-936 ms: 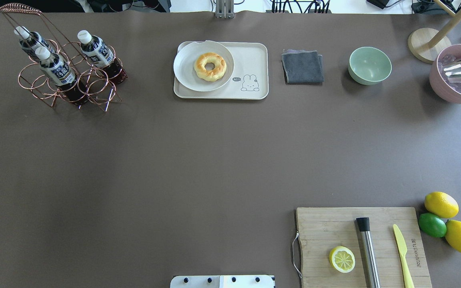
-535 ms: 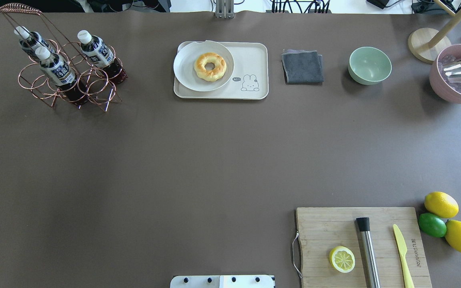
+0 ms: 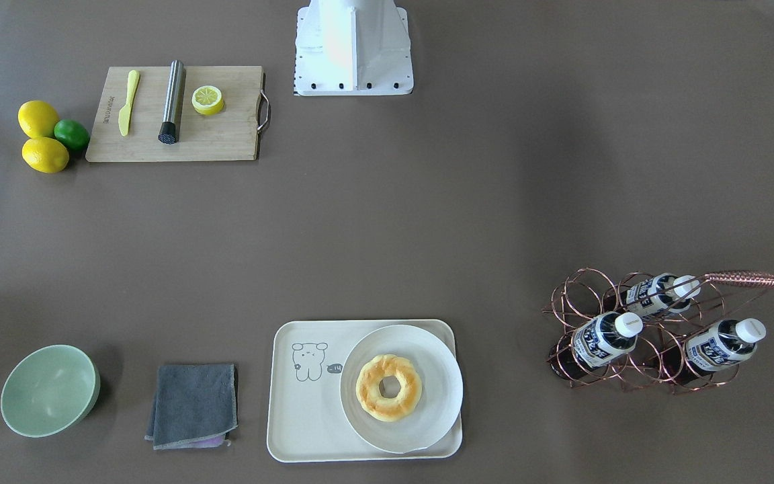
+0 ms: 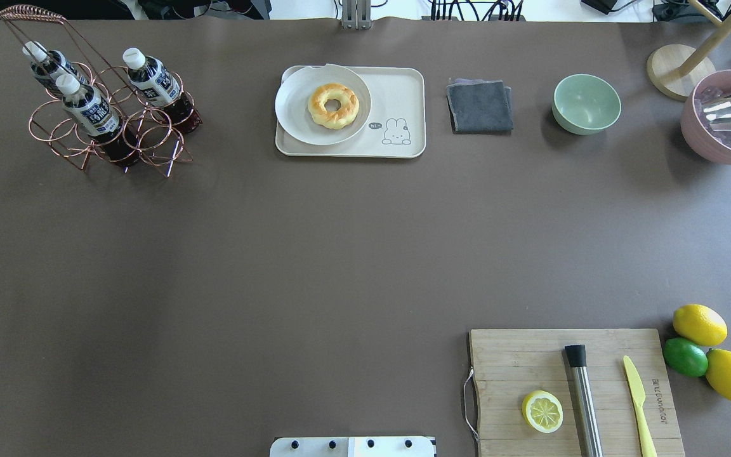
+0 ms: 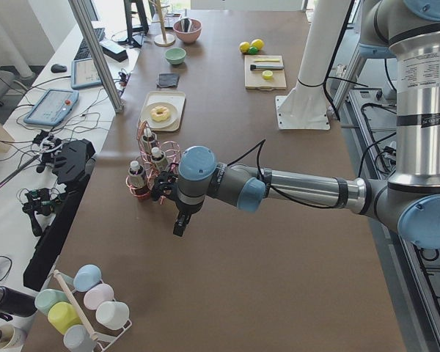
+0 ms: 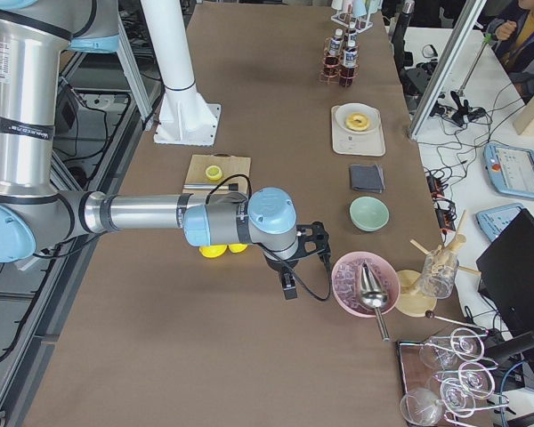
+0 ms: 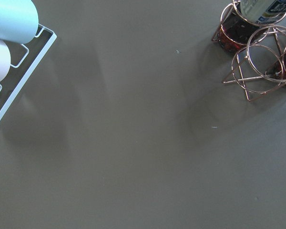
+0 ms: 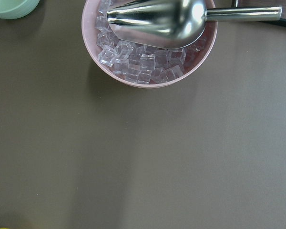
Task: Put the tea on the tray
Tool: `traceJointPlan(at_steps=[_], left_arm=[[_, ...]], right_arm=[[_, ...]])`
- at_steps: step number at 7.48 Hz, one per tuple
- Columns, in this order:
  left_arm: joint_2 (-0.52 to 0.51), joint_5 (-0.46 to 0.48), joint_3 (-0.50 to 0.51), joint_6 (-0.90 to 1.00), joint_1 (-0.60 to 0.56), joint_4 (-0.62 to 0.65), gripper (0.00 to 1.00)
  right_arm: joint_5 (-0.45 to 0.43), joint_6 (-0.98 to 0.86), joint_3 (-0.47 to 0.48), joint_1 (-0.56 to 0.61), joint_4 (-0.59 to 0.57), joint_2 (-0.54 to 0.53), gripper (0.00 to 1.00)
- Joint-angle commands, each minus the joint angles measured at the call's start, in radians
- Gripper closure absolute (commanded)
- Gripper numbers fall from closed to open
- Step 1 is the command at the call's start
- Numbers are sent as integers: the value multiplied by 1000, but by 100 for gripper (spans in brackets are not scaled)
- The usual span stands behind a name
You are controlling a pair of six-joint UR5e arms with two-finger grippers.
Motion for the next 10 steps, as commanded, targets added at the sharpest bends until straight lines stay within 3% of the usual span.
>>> traceJointPlan(at_steps=[1,3,10], left_arm=[[18,-3,-2,-6,-11,1,3],[9,-1,-8,-94,-13,5,3],[14,-3,-23,-95,-13,-4,3]], right_arm=[[1,0,1,-1,2,-1,0],[1,0,1,-4,2,-5,0],[0,0,-18,-6,37,-9,0]])
